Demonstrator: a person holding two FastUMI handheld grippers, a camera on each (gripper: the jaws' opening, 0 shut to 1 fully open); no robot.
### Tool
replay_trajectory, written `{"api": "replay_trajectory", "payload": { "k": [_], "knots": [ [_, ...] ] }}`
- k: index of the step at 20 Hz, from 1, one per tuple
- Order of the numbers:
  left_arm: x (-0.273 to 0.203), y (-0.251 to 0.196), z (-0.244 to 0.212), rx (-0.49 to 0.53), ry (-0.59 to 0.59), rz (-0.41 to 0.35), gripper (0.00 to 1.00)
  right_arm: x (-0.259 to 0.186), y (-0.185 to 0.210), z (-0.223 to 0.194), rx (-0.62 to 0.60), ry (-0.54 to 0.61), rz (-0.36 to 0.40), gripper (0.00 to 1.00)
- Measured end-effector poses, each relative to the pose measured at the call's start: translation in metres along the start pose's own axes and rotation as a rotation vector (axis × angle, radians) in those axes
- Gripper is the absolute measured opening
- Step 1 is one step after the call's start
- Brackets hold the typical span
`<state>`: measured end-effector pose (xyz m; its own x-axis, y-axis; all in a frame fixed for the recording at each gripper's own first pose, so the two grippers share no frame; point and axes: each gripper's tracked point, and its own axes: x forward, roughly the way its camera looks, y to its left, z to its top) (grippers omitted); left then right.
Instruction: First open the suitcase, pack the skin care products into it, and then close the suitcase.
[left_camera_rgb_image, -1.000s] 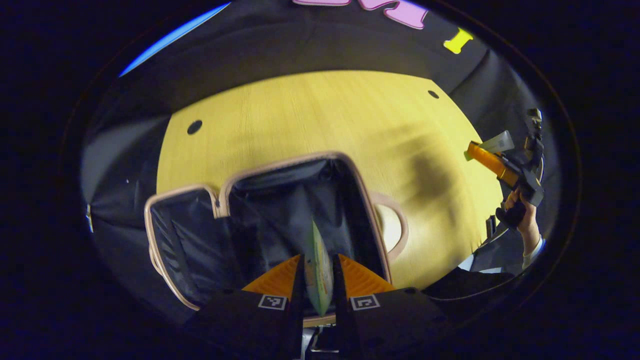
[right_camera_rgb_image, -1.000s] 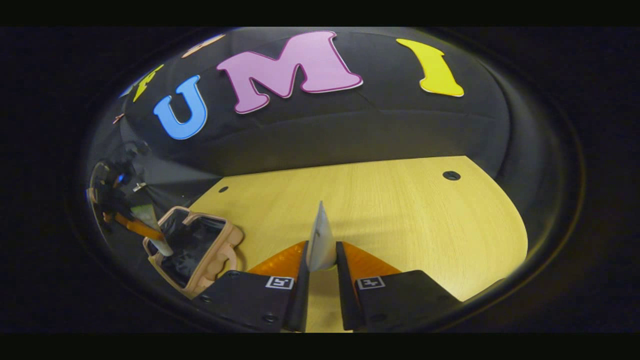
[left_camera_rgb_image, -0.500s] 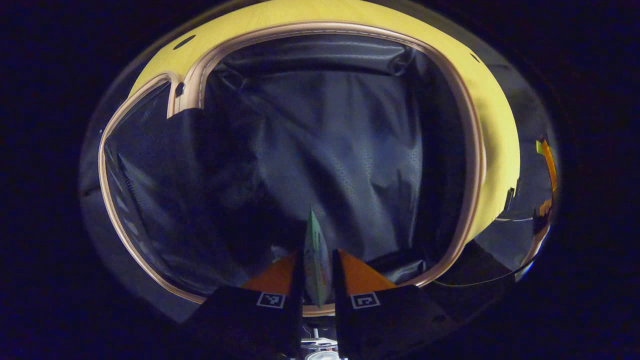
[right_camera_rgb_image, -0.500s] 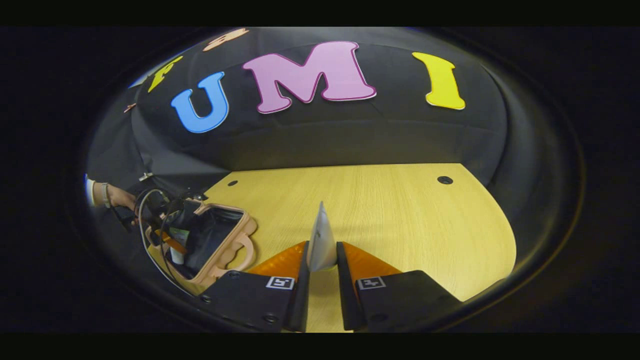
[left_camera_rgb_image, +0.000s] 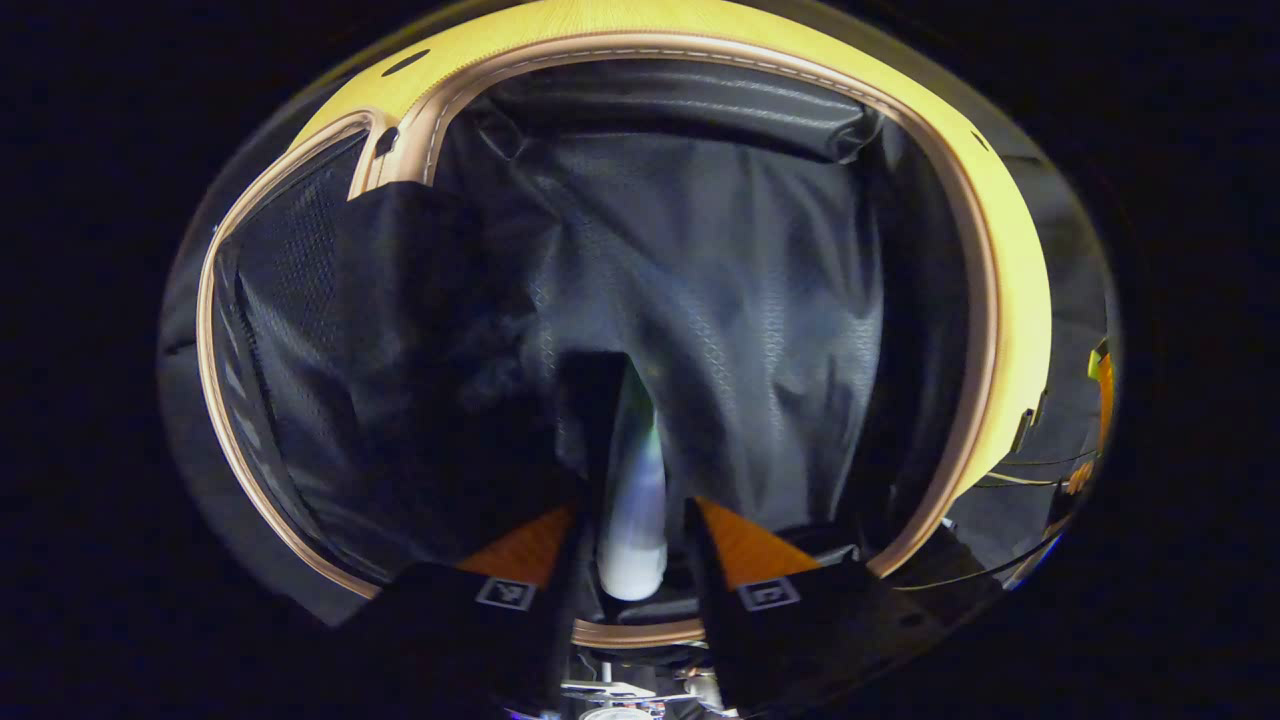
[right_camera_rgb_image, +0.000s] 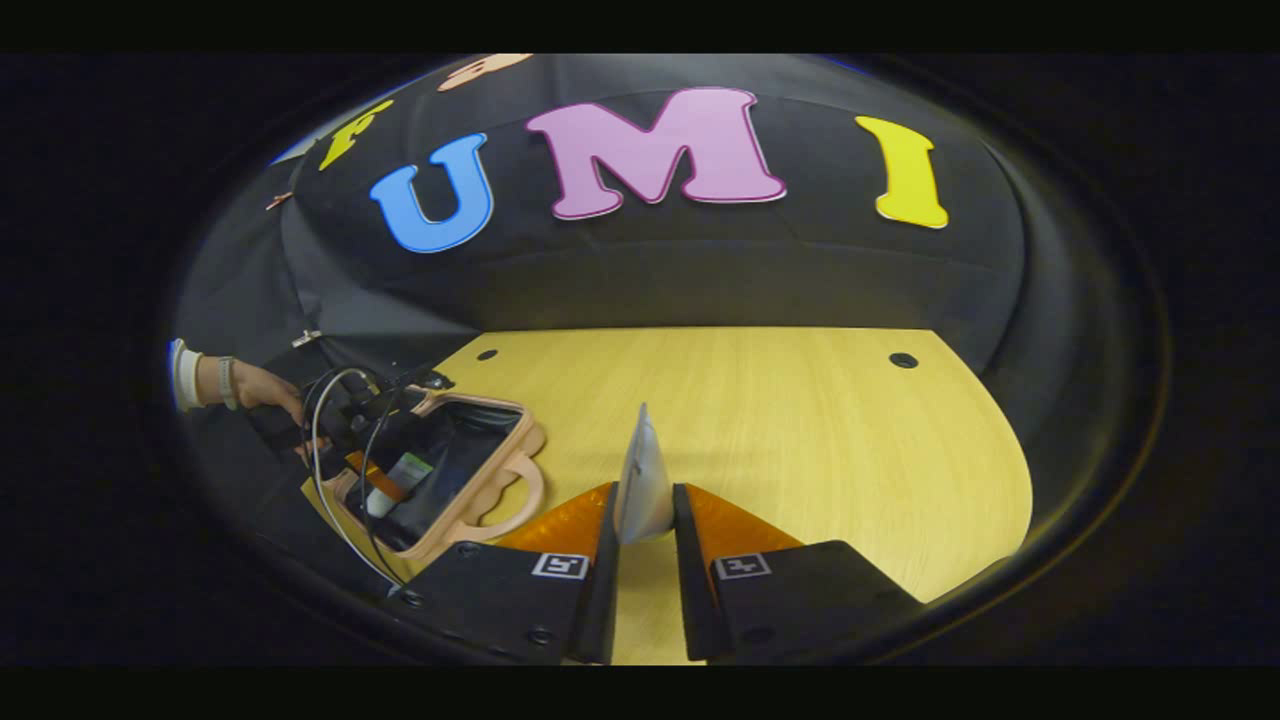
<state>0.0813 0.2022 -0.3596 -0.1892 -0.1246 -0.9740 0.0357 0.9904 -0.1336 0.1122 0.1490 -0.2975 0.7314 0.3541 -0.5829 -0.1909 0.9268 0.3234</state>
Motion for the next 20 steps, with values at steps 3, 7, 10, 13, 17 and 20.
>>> {"api": "replay_trajectory", "payload": {
  "k": [3,7,10,13,17,20],
  "knots": [
    [-0.029,-0.002,-0.002,0.068,-0.111,0.018,0.87,0.006,0.037,-0.011,0.007,0.05,0.081,0.34],
    [-0.073,-0.006,-0.018,0.042,-0.283,-0.057,0.86,0.02,0.11,-0.041,0.093,0.2,0.236,0.3],
    [-0.092,0.021,-0.043,-0.031,-0.383,-0.077,0.85,0.032,0.17,-0.057,0.154,0.3,0.333,0.3],
    [-0.105,0.072,-0.069,-0.124,-0.454,-0.029,0.84,0.056,0.226,-0.077,0.206,0.418,0.395,0.3],
    [-0.119,0.13,-0.103,-0.262,-0.522,-0.005,0.85,0.085,0.269,-0.137,0.258,0.655,0.354,0.38],
    [-0.115,0.158,-0.131,-0.361,-0.531,-0.021,0.85,0.101,0.27,-0.168,0.34,0.761,0.249,0.24]
  ]
}}
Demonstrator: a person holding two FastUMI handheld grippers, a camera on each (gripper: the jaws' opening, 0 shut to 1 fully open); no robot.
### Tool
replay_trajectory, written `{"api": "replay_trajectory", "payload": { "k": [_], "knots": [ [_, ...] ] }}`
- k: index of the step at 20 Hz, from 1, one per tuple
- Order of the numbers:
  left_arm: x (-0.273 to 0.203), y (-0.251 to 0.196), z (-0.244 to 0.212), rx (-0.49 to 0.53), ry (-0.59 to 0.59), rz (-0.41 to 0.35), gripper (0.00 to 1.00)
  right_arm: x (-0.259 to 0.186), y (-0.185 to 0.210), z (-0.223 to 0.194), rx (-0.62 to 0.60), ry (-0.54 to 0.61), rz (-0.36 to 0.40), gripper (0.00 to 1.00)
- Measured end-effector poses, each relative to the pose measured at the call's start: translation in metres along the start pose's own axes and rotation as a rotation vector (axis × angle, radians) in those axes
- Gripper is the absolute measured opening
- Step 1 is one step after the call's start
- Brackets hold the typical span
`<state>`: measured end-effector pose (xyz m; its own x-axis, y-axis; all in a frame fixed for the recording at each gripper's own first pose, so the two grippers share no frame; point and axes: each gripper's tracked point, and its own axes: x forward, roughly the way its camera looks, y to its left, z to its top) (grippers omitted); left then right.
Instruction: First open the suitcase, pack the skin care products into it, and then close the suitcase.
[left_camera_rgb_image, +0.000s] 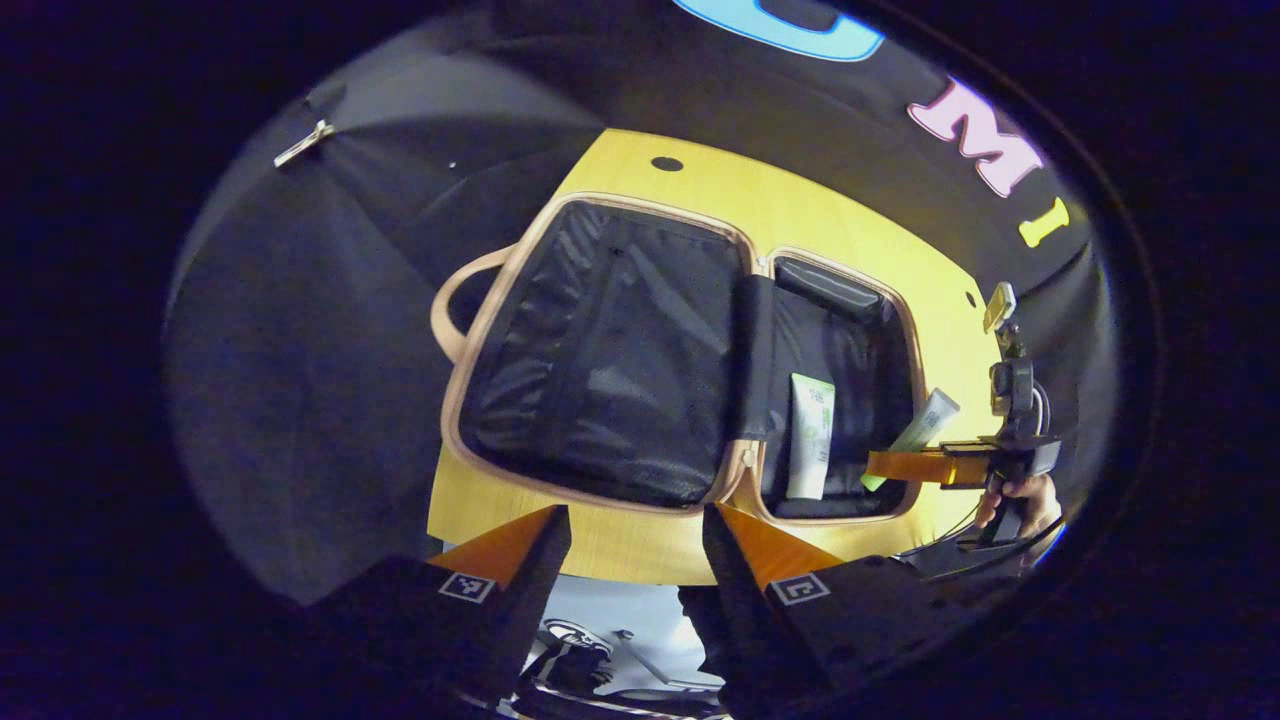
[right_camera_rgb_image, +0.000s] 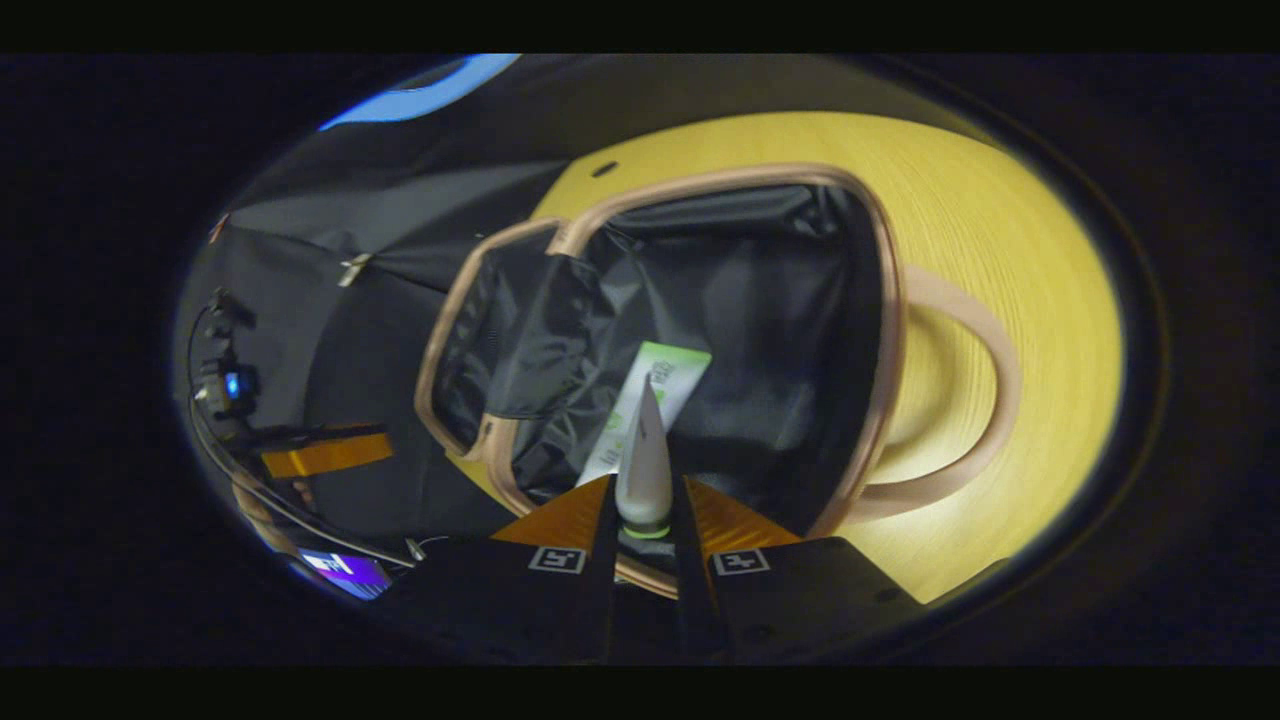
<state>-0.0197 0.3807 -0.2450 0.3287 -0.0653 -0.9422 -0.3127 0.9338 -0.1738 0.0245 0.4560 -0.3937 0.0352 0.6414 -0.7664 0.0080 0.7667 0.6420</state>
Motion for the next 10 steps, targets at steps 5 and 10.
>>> {"api": "replay_trajectory", "payload": {
  "k": [5,10],
  "knots": [
    [-0.004,0.051,-0.008,-0.103,-0.003,0.016,0.85,0.023,-0.012,-0.004,0.133,0.058,-0.084,0.27],
    [0.007,0.082,0.021,-0.148,-0.034,0.043,0.84,0.015,0.01,-0.005,0.142,0.059,-0.055,0.47]
  ]
}}
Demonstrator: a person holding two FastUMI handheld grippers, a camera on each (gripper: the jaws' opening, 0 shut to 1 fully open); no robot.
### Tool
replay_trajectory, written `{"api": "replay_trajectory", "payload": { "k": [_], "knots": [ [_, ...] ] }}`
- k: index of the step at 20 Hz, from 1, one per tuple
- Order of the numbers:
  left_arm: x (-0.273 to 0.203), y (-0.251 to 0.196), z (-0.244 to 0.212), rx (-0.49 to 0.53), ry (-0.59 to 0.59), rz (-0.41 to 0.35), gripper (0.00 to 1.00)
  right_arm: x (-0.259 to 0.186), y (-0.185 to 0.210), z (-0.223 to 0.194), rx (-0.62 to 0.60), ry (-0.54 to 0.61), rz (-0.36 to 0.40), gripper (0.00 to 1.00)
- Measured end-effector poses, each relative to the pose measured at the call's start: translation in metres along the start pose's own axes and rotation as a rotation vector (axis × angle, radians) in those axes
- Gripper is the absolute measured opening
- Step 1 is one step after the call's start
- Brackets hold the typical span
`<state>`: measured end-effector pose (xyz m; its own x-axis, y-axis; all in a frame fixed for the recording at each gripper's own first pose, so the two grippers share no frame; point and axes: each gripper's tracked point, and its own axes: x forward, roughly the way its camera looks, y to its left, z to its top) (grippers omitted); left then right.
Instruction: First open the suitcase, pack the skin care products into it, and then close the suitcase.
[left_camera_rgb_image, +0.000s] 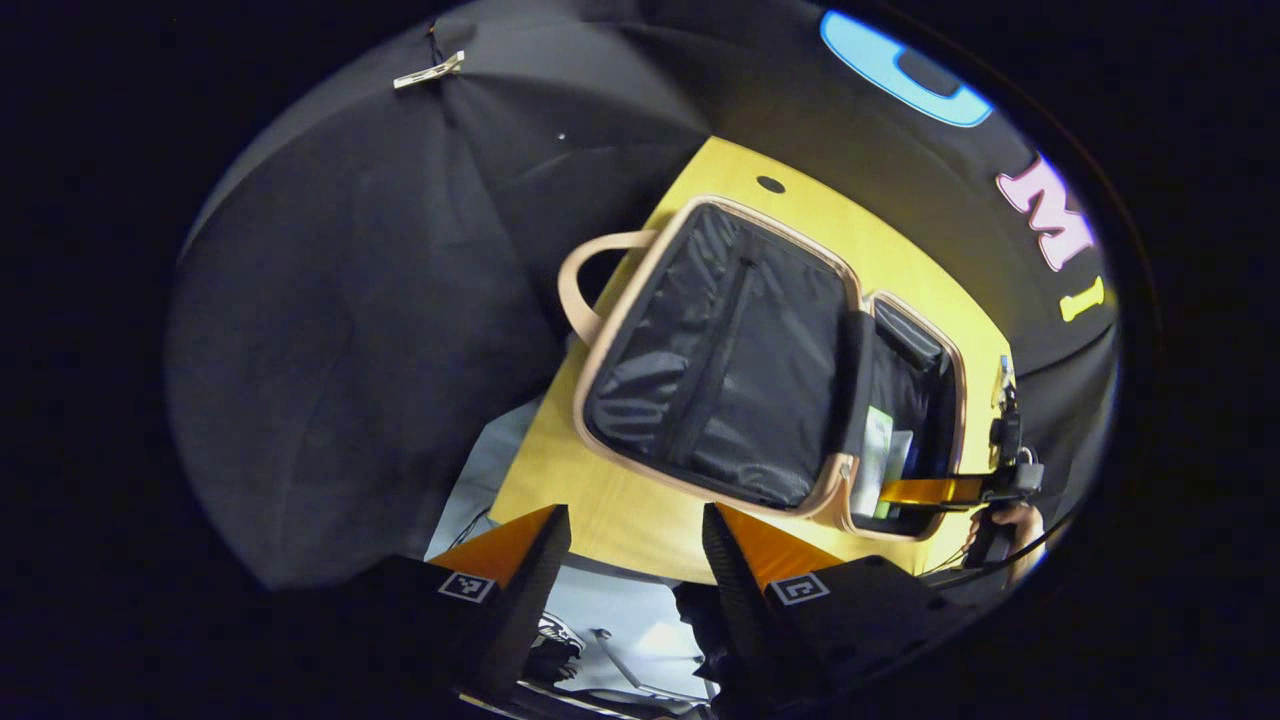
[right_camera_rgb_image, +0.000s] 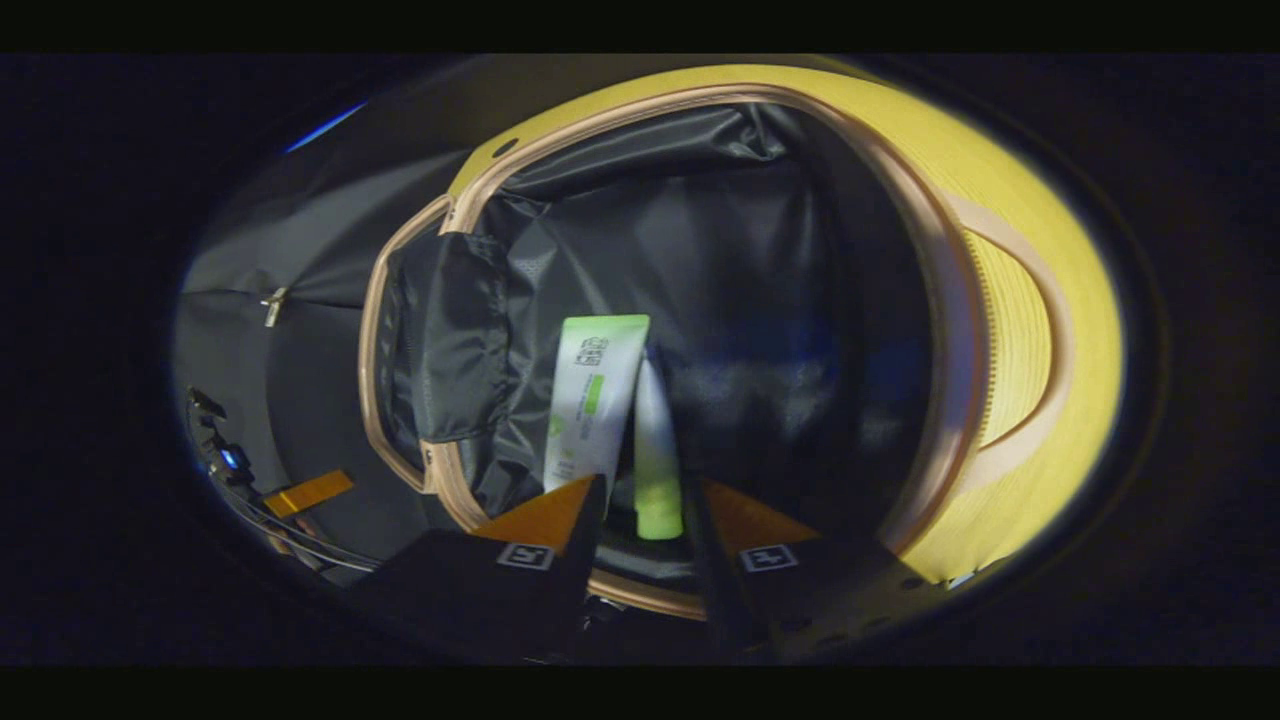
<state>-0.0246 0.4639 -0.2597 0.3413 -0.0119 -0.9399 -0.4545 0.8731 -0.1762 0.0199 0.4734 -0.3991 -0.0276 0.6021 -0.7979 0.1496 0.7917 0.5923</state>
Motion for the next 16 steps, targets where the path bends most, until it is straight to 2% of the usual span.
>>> {"api": "replay_trajectory", "payload": {
  "k": [3,4,5,6,7,9,12,16],
  "knots": [
    [0.002,0.004,0.034,-0.005,-0.059,0.0,0.84,-0.037,0.017,0.01,-0.088,-0.098,0.027,0.9],
    [0.003,0.002,0.053,-0.016,-0.095,-0.026,0.84,-0.047,0.02,0.013,-0.133,-0.139,0.041,0.98],
    [0.003,0.0,0.076,-0.052,-0.132,-0.052,0.84,-0.065,0.024,0.016,-0.169,-0.181,0.057,0.89],
    [0.005,0.003,0.097,-0.099,-0.154,-0.069,0.84,-0.081,0.023,0.022,-0.191,-0.226,0.07,0.89],
    [0.01,0.01,0.112,-0.144,-0.178,-0.079,0.84,-0.097,0.02,0.029,-0.207,-0.271,0.075,0.98],
    [0.027,0.027,0.141,-0.186,-0.197,-0.083,0.84,-0.127,0.004,0.04,-0.23,-0.335,0.064,0.97],
    [0.065,0.062,0.151,-0.179,-0.083,0.03,0.85,-0.154,-0.02,0.048,-0.189,-0.391,0.054,0.97],
    [0.091,0.059,0.153,-0.188,0.007,0.018,0.85,-0.17,-0.061,0.052,-0.071,-0.432,0.01,0.97]
  ]
}}
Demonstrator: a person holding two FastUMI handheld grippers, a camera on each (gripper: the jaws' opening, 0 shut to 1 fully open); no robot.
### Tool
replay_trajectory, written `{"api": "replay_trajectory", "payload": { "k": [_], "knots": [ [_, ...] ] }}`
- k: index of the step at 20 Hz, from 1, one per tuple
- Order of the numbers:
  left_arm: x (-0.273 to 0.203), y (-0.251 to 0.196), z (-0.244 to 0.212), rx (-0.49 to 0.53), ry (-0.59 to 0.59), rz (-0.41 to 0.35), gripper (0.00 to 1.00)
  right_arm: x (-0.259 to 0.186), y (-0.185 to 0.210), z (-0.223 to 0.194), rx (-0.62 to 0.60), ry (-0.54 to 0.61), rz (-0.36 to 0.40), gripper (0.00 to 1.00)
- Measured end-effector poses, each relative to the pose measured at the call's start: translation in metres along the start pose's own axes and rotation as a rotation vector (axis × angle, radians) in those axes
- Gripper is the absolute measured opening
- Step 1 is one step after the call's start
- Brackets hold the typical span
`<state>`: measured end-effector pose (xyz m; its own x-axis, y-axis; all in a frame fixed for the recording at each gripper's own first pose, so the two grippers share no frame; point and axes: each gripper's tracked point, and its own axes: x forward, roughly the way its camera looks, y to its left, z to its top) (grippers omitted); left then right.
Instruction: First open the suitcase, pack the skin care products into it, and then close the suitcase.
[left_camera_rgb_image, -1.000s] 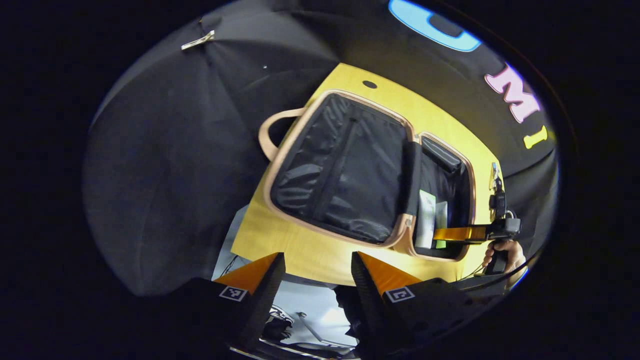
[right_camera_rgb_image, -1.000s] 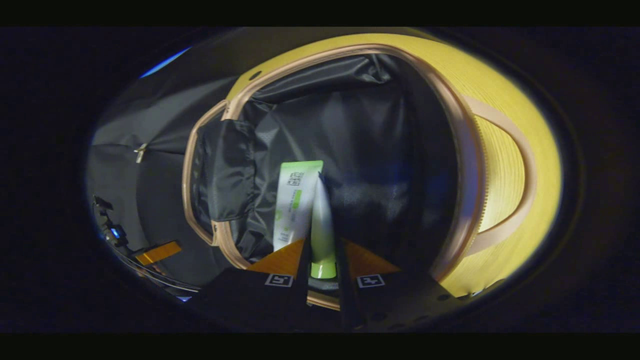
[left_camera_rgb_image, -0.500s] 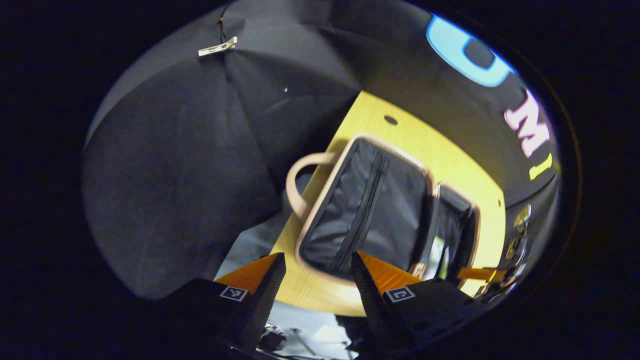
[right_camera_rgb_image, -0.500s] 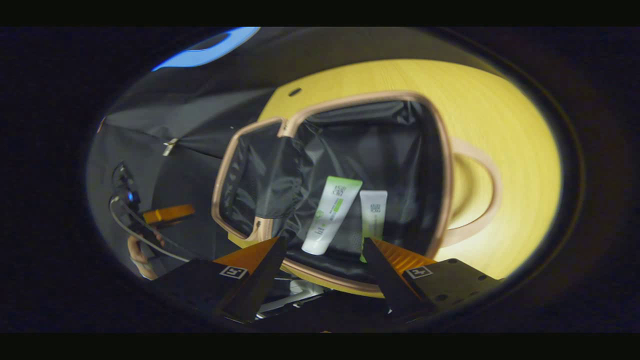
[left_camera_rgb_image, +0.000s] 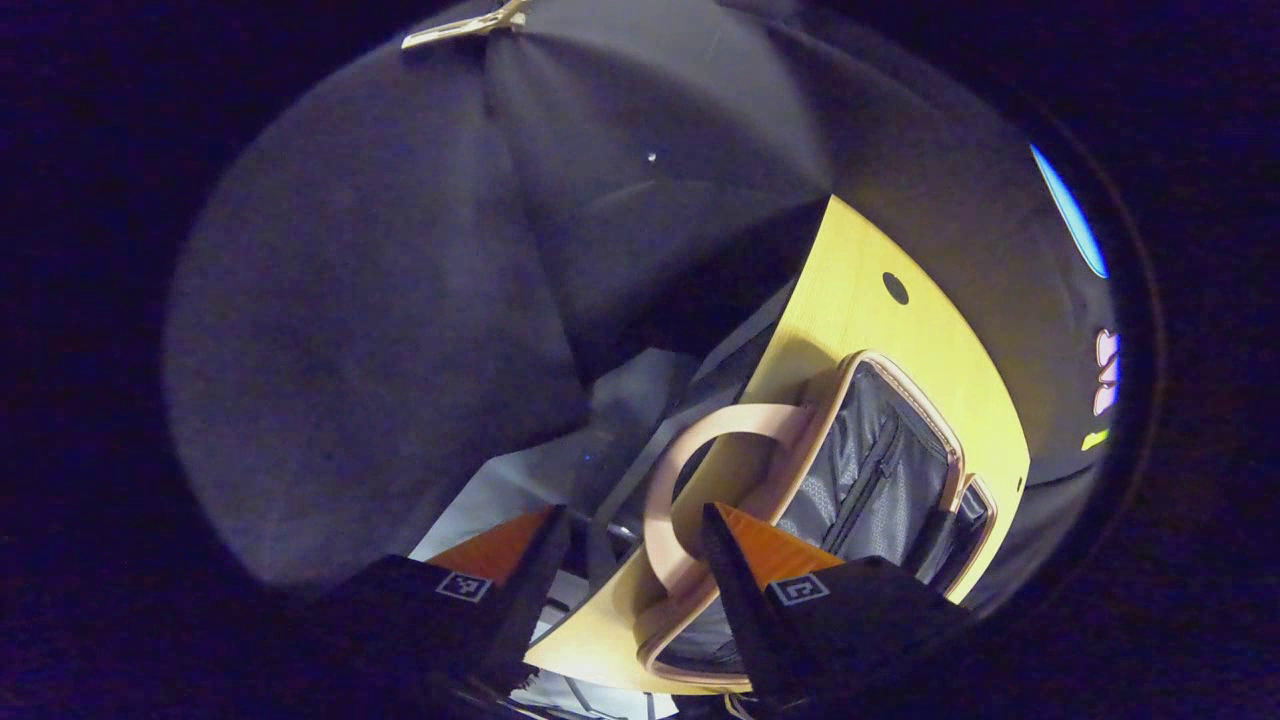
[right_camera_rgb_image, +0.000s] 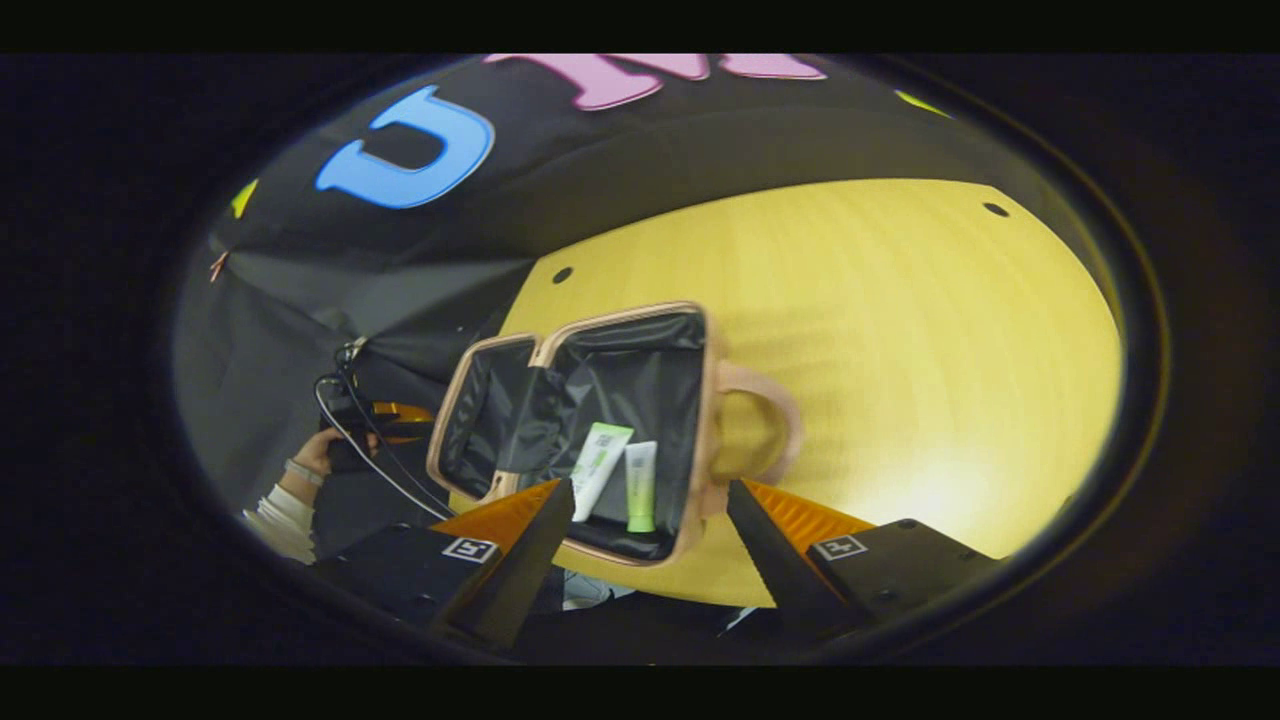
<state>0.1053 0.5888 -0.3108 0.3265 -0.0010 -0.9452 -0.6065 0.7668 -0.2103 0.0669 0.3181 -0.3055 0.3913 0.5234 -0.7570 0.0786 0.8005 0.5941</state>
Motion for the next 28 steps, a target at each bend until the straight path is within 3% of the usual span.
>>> {"api": "replay_trajectory", "payload": {
  "k": [4,5,7,9,17,22,24,28],
  "knots": [
    [0.044,0.004,-0.002,0.009,0.076,0.049,0.85,-0.013,-0.027,-0.003,0.047,-0.008,-0.052,0.97],
    [0.052,0.0,-0.01,0.005,0.123,0.038,0.72,-0.016,-0.031,-0.003,0.06,-0.015,-0.058,0.97],
    [0.062,-0.008,-0.005,0.015,0.109,0.007,0.34,-0.021,-0.035,-0.003,0.084,-0.03,-0.064,0.97],
    [0.055,-0.015,-0.008,0.065,0.106,-0.009,0.2,-0.023,-0.035,-0.004,0.101,-0.036,-0.064,0.97],
    [-0.065,-0.059,0.008,0.25,-0.084,-0.095,0.09,-0.023,-0.028,0.008,0.09,-0.054,0.0,0.97],
    [-0.173,-0.137,-0.001,0.419,-0.229,-0.151,0.08,-0.033,-0.027,0.019,0.048,-0.073,0.058,0.97],
    [-0.212,-0.186,-0.018,0.464,-0.272,-0.214,0.07,-0.045,-0.038,0.025,0.026,-0.086,0.065,0.97],
    [-0.251,-0.312,-0.079,0.55,-0.266,-0.435,0.08,-0.074,-0.063,0.03,0.017,-0.106,0.072,0.97]
  ]
}}
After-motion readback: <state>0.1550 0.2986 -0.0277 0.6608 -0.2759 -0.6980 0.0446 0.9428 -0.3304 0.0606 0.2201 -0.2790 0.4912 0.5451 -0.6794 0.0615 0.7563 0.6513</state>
